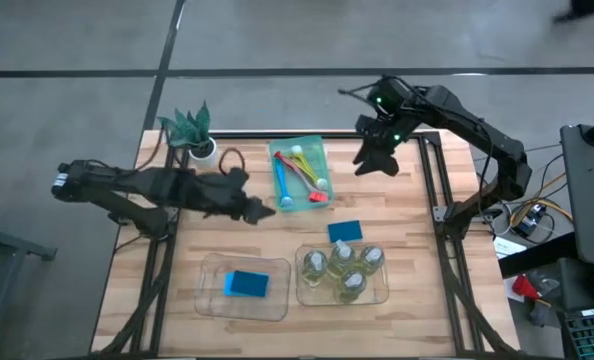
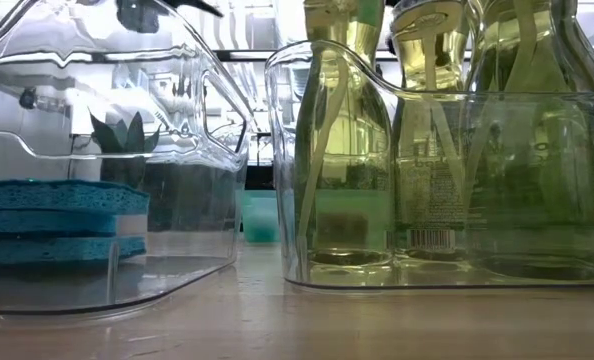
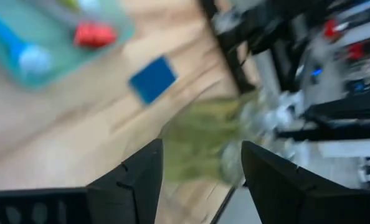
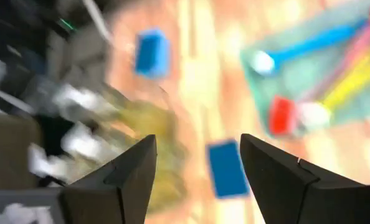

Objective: Pick & Place Kitchen Sink Supplies
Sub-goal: Put the blue sponge into the left transparent bin

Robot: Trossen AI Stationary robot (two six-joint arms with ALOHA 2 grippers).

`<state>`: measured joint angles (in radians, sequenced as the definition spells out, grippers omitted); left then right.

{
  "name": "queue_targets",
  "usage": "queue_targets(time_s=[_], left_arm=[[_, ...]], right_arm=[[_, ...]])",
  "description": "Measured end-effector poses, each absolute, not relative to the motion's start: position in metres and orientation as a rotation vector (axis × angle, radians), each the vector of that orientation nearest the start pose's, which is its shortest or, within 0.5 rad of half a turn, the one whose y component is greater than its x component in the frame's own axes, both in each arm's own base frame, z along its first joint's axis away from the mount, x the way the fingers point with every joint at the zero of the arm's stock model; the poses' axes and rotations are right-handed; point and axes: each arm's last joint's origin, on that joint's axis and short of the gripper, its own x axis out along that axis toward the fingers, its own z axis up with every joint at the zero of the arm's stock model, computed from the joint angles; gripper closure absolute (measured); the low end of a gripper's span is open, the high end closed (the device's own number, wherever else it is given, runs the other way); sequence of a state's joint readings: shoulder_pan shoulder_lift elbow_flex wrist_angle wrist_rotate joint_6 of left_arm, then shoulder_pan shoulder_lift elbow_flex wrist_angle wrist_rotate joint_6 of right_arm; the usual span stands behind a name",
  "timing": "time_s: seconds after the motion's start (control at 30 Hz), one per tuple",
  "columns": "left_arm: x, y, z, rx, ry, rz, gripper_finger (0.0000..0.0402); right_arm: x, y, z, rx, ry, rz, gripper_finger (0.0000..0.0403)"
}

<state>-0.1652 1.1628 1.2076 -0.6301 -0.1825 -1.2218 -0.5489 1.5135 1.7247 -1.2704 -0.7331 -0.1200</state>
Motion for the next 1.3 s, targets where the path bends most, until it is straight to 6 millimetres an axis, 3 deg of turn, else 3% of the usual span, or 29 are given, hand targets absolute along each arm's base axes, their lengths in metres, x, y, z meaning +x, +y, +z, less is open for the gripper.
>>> queue_targets(time_s=[0.23, 0.57, 0.87, 1.1, 1.3], left_arm=[[0.233, -0.015, 0.374, -1.04, 0.389, 0.347, 0.0195], [0.233, -0.013, 0.377, -1.0, 0.38, 0.305, 0.0195], [0.229, -0.006, 0.381, -0.99, 0.365, 0.298, 0.0195], [0.227, -0.004, 0.381, -0.998, 0.373, 0.293, 0.0195], [0.227, -0.003, 0.381, -0.999, 0.371, 0.297, 0.0195]], right_arm=[[0.238, -0.128, 0.368, 0.481, 0.983, 0.234, 0.0177], [0.228, -0.125, 0.279, 0.524, 1.256, 0.221, 0.0177], [0.231, -0.127, 0.209, 0.456, 1.16, 0.174, 0.0177], [0.23, -0.12, 0.179, 0.412, 1.103, 0.175, 0.0177], [0.234, -0.101, 0.159, 0.373, 1.07, 0.211, 0.0177]])
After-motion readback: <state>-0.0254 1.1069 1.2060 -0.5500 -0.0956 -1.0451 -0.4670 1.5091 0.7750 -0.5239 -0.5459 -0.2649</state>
